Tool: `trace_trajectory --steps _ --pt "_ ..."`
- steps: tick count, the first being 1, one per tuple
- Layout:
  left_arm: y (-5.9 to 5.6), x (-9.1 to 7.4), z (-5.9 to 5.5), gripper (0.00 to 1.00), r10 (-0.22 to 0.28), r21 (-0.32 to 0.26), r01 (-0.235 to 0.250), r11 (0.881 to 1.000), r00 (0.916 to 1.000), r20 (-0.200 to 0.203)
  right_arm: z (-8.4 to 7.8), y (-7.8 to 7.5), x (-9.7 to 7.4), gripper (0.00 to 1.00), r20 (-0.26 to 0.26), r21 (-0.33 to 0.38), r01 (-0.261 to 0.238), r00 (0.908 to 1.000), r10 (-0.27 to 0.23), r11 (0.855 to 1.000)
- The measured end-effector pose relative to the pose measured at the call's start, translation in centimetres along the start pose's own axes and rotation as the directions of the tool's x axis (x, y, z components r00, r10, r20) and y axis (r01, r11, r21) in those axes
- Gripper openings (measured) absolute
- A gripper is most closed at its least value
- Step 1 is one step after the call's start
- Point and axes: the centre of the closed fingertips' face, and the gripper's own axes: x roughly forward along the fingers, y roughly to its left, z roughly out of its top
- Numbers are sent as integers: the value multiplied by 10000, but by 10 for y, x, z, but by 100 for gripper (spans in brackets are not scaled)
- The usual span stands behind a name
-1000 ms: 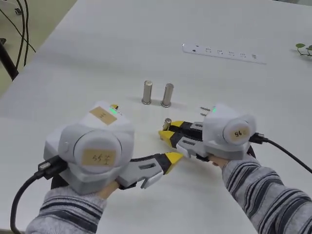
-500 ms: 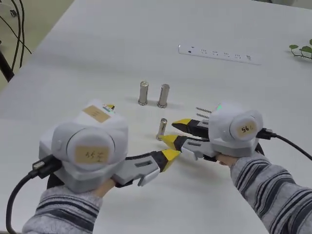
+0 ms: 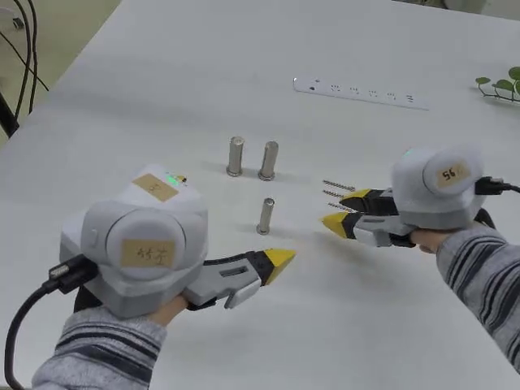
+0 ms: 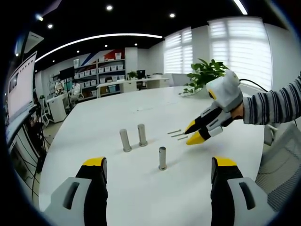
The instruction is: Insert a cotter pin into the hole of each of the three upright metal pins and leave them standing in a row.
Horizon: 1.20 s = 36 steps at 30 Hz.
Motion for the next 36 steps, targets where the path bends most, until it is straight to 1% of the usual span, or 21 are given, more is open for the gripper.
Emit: trace_trajectory --steps 1,7,11,15,17,19,20,24,29,31,32,34,35,36 --pt "0 0 0 90 -2 -1 2 10000 10000 4 -2 -3 -1 21 -213 -45 18 9998 -19 10000" --pt "2 0 0 90 45 -19 -46 10000 10000 -30 -5 -17 -1 15 -706 -225 34 9975 -50 9997" --pt "1 0 -1 89 17 -13 -17 10000 10000 -59 -10 -22 2 11 -1114 -271 -153 9937 122 9995" --pt "0 0 -2 88 -30 49 30 10000 9999 -100 -17 -29 6 9 -1619 -246 -260 9866 217 9994" --pt "0 0 -2 87 -50 72 50 10000 9999 -127 -20 -31 7 8 -1897 -227 -349 9814 300 9991" --pt "0 0 -2 87 -52 67 53 10000 9999 -130 -21 -33 9 7 -2009 -378 -419 9790 335 9984" --pt "0 0 -2 87 -54 52 54 10000 9999 -121 -22 -33 10 6 -2178 -428 -497 9752 392 9978" --pt "1 0 -2 86 -42 32 43 10000 9999 -118 -20 -33 13 6 -2357 -609 -729 9702 566 9955" --pt "1 0 -2 85 -36 45 37 10000 9999 -139 -22 -32 16 4 -2863 -928 -1074 9551 768 9899" --pt "1 0 -3 85 -31 60 32 10000 9998 -170 -23 -31 16 4 -3038 -971 -1180 9491 835 9883" --pt "1 0 -3 85 -27 67 28 10000 9998 -184 -24 -32 17 4 -3066 -989 -1187 9482 832 9880" --pt "2 0 -3 84 -18 89 20 10000 9998 -207 -26 -32 17 3 -3255 -1027 -1287 9414 889 9864" --pt "2 0 -3 84 -14 92 15 10000 9998 -204 -25 -32 17 3 -3220 -1037 -1282 9426 887 9863" --pt "2 0 -3 84 -16 94 18 10000 9998 -201 -26 -32 16 3 -3273 -1021 -1318 9405 919 9860"
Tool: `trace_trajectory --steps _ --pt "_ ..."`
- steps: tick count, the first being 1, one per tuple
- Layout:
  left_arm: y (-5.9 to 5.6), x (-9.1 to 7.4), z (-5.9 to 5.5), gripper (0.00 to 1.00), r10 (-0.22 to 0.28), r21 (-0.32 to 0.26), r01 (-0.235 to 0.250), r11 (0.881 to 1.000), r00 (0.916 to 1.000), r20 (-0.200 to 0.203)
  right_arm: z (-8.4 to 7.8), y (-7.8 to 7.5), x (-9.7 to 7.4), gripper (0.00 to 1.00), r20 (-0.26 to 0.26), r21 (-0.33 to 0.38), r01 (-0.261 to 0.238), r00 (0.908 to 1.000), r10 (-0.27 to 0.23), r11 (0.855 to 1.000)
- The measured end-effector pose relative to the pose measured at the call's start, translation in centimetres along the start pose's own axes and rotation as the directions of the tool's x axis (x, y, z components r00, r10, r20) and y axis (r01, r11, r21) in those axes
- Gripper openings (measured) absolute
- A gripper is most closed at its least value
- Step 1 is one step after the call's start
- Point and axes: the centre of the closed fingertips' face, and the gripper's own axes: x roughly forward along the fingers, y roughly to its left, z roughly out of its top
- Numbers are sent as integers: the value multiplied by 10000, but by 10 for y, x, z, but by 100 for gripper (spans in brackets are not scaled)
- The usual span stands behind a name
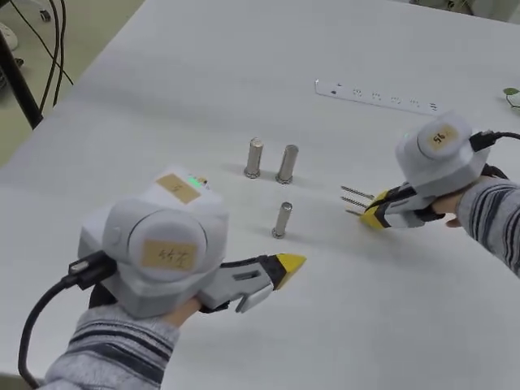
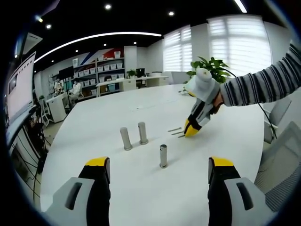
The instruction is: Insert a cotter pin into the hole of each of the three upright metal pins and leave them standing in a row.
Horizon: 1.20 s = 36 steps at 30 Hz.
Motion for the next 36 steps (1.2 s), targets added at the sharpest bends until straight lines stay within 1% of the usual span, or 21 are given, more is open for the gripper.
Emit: trace_trajectory --steps 4,5,7,10,11,15,18,20,24,26,29,31,35,36 --pt "0 0 0 84 -7 31 7 10000 10000 -19 -1 -1 -1 1 -196 -68 -101 9998 100 9999" --pt "0 0 0 84 -25 30 25 10000 10000 -14 -1 -1 -1 0 -341 -224 -95 9994 88 9997" --pt "-1 0 0 83 -57 31 57 10000 10000 -24 -1 -1 -1 0 -431 -418 -93 9990 75 9991" --pt "-2 1 -3 79 -114 90 115 9999 9998 -148 -1 0 0 0 -617 -811 -144 9981 94 9966" --pt "-2 1 -4 79 -122 103 125 9999 9996 -236 -1 1 0 0 -666 -1061 -170 9977 99 9942" --pt "-2 0 -2 77 -173 50 174 9998 9998 -127 -1 2 0 0 -685 -1462 -178 9976 78 9891" --pt "-2 0 -3 77 -157 168 161 9997 9997 -199 -1 3 0 0 -645 -1681 -170 9979 62 9856" --pt "-3 0 -3 77 -160 226 164 9996 9997 -203 0 3 -2 0 -532 -1949 -59 9986 -45 9808" --pt "-4 0 -2 76 -219 180 222 9996 9996 -160 4 5 -7 0 -269 -2097 65 9996 -124 9777" --pt "-5 1 -3 76 -261 176 264 9995 9995 -172 6 8 -10 0 -109 -2332 141 9998 -171 9723" --pt "-6 1 -2 75 -328 211 332 9992 9993 -170 9 12 -14 0 38 -2755 267 9996 -267 9609" --pt "-9 1 -2 74 -442 214 444 9988 9989 -132 12 17 -18 0 197 -3126 346 9994 -300 9493" --pt "-14 2 -1 70 -745 0 745 9972 9972 -57 19 26 -25 0 456 -3596 515 9983 -376 9317" --pt "-14 2 -1 69 -778 -27 777 9970 9970 -49 20 28 -26 0 522 -3658 540 9979 -374 9291"
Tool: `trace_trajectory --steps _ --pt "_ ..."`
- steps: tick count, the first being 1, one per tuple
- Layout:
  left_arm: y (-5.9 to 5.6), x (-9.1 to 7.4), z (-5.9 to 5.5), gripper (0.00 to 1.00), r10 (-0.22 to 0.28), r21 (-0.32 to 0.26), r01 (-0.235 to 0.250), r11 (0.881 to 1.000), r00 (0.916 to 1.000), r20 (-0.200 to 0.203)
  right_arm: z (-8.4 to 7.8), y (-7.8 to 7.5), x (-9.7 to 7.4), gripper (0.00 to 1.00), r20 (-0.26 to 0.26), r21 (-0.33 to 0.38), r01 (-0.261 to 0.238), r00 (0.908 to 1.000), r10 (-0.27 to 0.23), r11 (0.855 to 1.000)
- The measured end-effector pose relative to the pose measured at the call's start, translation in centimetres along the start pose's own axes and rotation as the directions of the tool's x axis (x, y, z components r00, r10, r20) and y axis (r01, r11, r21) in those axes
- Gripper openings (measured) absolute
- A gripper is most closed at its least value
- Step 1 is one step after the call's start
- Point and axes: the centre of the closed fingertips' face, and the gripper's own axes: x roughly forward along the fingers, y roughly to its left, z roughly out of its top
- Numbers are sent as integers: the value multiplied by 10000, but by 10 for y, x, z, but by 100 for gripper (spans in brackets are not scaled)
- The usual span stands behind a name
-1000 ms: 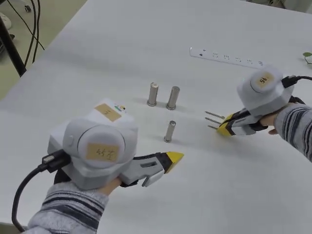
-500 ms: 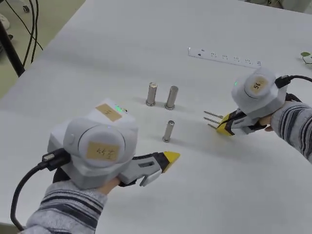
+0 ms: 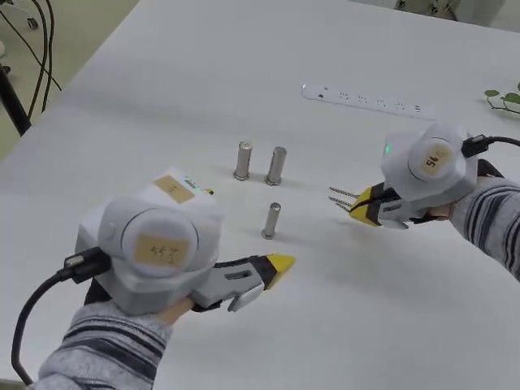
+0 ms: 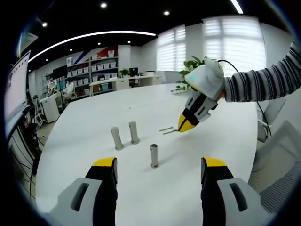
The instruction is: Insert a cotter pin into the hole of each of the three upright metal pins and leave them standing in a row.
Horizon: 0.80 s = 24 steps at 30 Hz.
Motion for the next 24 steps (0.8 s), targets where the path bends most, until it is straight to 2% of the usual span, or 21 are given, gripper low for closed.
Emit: trace_trajectory --steps 6,13,21,24 --pt "-6 1 0 63 -314 -153 314 9994 9995 44 20 15 -10 0 546 -728 113 9985 -74 9973" --pt "-13 1 2 56 -795 -645 810 9946 9965 249 43 35 -20 0 1327 -1411 174 9912 15 9898" --pt "-22 1 6 46 -1312 -989 1360 9858 9899 527 61 55 -28 0 1927 -2105 191 9810 223 9774" --pt "-26 1 6 41 -1561 -1244 1627 9788 9858 616 67 61 -30 0 2073 -2346 219 9779 280 9718"
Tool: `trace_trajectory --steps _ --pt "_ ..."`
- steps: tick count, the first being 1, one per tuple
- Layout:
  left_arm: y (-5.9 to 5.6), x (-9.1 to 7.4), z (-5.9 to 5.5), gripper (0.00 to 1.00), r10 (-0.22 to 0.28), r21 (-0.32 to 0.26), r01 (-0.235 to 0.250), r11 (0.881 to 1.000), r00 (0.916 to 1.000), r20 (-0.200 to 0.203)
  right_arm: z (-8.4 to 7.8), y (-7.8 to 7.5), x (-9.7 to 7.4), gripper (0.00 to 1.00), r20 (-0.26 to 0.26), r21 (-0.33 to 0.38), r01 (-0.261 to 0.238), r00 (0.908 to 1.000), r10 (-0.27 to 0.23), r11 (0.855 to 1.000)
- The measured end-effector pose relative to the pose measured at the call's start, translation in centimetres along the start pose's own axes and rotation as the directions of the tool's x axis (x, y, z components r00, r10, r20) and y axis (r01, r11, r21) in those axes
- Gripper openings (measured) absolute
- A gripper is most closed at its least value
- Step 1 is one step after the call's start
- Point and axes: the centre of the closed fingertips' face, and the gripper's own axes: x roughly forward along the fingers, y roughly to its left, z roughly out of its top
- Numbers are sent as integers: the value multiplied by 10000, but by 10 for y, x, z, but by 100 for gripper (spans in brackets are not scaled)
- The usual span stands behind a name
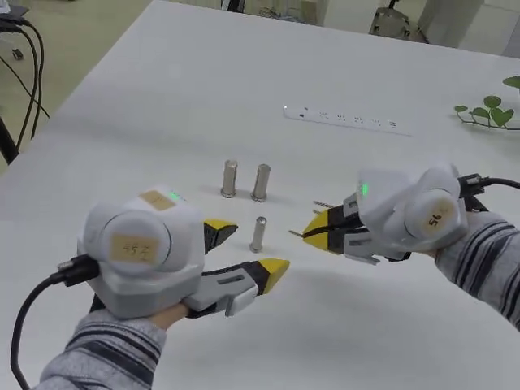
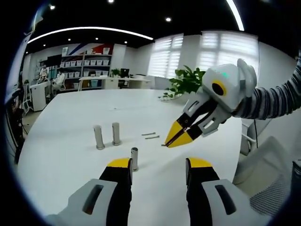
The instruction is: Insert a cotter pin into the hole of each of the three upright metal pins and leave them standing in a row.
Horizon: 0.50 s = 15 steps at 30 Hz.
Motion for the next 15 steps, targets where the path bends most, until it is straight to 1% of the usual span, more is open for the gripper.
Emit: trace_trajectory --steps 6,9,13,15 --pt "-4 0 -1 32 -319 -656 321 9973 9995 44 15 11 -1 0 422 -442 -70 9991 88 9990" --pt "-8 0 0 27 -576 -1086 587 9924 9983 130 21 17 -2 0 584 -619 -89 9982 126 9980" --pt "-10 0 -1 22 -709 -1320 722 9886 9974 149 28 21 -2 0 761 -698 -95 9970 148 9975" --pt "-13 0 0 18 -871 -1583 898 9833 9959 237 31 23 -3 0 836 -749 -98 9964 161 9971"
